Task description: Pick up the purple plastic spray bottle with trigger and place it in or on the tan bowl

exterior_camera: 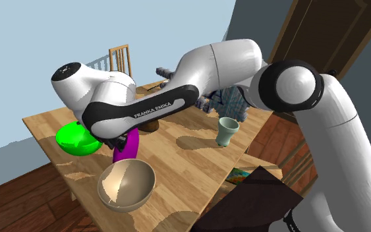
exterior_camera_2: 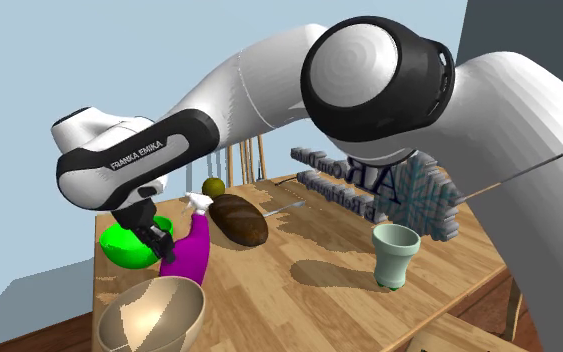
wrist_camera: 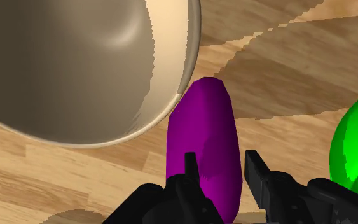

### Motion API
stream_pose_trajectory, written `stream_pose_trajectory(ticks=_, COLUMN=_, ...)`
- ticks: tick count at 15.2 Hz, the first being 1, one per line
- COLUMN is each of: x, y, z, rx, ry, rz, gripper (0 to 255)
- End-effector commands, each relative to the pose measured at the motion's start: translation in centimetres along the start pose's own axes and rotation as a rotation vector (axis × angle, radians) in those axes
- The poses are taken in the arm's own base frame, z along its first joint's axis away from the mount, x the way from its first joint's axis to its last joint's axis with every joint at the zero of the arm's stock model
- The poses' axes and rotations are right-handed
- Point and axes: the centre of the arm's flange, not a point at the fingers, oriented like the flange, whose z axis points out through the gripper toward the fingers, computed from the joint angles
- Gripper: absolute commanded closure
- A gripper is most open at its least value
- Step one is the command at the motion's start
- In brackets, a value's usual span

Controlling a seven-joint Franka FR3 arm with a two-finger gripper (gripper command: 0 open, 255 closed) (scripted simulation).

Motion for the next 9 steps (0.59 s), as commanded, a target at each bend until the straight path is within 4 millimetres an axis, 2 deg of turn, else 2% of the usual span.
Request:
stream_pose_trajectory(ticks=1, x=0.3, y=0.0, z=-1.0, rx=0.0, ry=0.0, rz=0.0, gripper=255)
stream_pose_trajectory(ticks=9, x=1.7, y=0.4, z=-5.0, rx=0.0, ry=0.0, rz=0.0, gripper=255)
